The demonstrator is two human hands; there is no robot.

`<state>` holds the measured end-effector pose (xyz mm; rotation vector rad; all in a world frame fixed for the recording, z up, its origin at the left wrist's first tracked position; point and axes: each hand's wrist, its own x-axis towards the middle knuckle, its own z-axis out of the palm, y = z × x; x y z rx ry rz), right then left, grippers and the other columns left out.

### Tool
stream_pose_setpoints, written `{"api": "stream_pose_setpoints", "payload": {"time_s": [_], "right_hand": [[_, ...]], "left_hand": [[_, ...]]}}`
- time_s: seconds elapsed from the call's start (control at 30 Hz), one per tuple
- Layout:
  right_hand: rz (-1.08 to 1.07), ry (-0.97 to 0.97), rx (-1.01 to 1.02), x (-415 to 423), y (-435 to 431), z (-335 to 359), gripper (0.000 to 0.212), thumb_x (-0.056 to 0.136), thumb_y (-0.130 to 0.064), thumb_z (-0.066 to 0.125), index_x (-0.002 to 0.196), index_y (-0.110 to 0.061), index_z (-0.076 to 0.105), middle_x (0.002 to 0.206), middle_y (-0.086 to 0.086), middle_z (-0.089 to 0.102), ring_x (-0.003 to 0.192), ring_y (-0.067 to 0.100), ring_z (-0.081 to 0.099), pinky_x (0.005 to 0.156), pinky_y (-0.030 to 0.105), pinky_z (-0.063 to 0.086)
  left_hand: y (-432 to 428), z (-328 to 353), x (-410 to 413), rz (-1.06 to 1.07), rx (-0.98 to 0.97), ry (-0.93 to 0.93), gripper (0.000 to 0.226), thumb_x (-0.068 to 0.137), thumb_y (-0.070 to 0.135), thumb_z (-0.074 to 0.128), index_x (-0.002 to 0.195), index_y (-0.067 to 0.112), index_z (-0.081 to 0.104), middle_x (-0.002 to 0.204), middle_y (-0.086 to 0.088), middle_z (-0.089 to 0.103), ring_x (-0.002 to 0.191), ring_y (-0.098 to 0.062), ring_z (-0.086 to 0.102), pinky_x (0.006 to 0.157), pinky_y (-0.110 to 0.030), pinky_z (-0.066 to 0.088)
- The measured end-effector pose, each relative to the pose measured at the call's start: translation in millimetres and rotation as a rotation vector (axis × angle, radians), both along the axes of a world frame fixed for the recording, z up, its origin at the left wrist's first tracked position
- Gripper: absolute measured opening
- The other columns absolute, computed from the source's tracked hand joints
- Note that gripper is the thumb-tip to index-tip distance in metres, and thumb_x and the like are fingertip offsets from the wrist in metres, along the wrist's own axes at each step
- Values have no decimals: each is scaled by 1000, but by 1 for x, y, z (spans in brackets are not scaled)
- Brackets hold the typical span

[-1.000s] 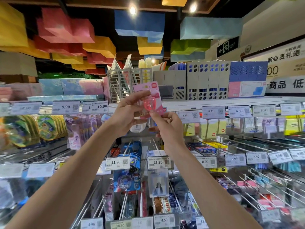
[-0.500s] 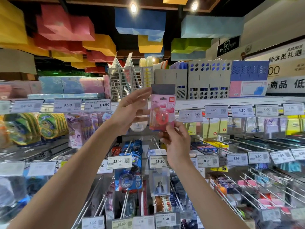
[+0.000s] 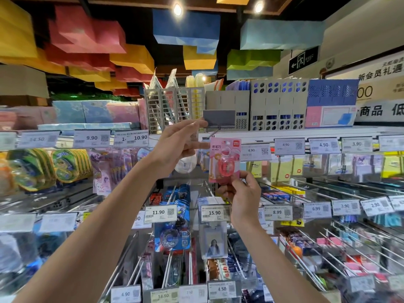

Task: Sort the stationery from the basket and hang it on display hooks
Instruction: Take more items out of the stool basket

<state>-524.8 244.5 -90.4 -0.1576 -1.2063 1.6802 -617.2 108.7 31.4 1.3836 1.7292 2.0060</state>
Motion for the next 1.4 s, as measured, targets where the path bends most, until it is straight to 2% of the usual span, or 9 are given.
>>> {"api": "stream_pose_setpoints", "payload": {"time_s": [0.13,0.3,0.63,0.77,0.83,0.97,1.17,1.3,1.4], "right_hand": [[-18,5,-19,2,1,-4,20,102,3,49,85,-7,53,61,6,64,49,24,55,45,28,42],[-54,-60,94,-4,3,7,14,103,-4,51,91,-8,57,63,6,68,53,25,59,53,36,48],[-43,-210,60,-19,5,20,19,103,-8,54,84,-7,55,58,1,65,47,21,61,54,39,50],[-33,-335,13,-33,21,31,10,101,-4,53,96,1,60,68,12,67,46,21,64,46,31,54],[-37,-398,-15,-43,33,28,10,101,-11,58,102,-1,59,69,12,70,52,23,68,54,34,60],[-155,-536,-33,-49,44,13,38,91,-36,71,103,-2,60,83,14,72,67,28,69,59,35,56],[-124,-526,211,-26,26,-5,17,92,-13,62,80,-15,50,65,5,57,55,22,49,56,36,41],[-141,-615,459,-12,5,-12,18,92,0,59,83,-16,54,68,-1,53,57,17,49,51,30,41],[-166,-626,650,-8,-16,-16,10,96,-16,66,94,-16,56,80,-3,59,67,13,56,55,19,41]], "left_hand": [[0,5,4,41,-70,63,30,109,34,47,115,27,76,143,16,59,86,-15,69,66,-24,42],[0,4,5,38,-65,47,32,110,31,44,120,28,74,146,15,57,76,-12,67,63,-25,43],[-1,2,7,16,-51,58,33,111,26,45,138,34,61,147,13,55,94,-17,74,69,-26,49],[1,1,6,26,-14,85,42,109,28,49,150,37,47,147,13,56,96,-19,76,78,-33,50],[0,0,6,38,4,86,45,108,31,52,151,39,45,145,13,58,98,-21,76,78,-35,49],[-2,-3,4,91,34,124,42,107,21,51,148,33,50,125,7,70,83,-17,71,66,-31,44],[-12,-22,2,110,-112,212,18,103,8,57,115,12,70,85,-1,75,65,-15,61,53,-20,43],[-24,-52,-11,153,-315,346,12,101,8,62,100,11,74,89,-7,76,73,-17,70,77,-32,58],[-43,-77,-25,226,-428,477,16,98,11,67,98,25,75,93,4,75,86,-14,71,83,-31,58]]}}
